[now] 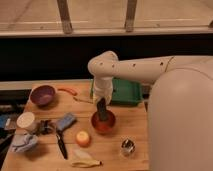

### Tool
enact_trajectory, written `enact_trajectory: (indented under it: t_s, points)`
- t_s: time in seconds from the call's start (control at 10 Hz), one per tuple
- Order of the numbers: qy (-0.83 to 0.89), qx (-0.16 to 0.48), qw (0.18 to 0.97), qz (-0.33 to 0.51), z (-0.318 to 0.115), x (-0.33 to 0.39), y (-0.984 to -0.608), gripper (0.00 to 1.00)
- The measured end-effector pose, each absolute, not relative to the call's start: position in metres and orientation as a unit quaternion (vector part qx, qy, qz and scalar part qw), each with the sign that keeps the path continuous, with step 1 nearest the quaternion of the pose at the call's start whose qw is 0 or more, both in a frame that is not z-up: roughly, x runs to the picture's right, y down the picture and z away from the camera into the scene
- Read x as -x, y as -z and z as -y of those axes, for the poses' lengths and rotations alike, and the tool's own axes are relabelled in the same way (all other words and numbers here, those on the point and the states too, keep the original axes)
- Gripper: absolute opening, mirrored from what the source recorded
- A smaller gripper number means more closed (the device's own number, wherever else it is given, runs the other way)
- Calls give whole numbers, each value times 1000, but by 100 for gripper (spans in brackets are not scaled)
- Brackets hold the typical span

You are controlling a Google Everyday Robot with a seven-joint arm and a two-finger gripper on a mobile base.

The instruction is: Place eraser in paper cup

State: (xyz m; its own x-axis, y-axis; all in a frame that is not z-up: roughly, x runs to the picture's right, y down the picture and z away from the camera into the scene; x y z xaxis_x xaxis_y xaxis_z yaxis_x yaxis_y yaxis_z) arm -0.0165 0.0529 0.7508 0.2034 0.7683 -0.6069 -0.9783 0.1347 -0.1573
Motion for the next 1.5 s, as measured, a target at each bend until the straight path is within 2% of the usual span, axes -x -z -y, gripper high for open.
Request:
enact_trajectory:
  t_s: [0.3,0.6,0.8,1.5]
  points:
    - [-603,229,747,-161,16,25,-718,0]
    - [-576,223,778,-119,64,83,-715,0]
    - [-563,227,788,-103,74,110,-718,0]
    - [-563,226,789,-98,78,108,-724,0]
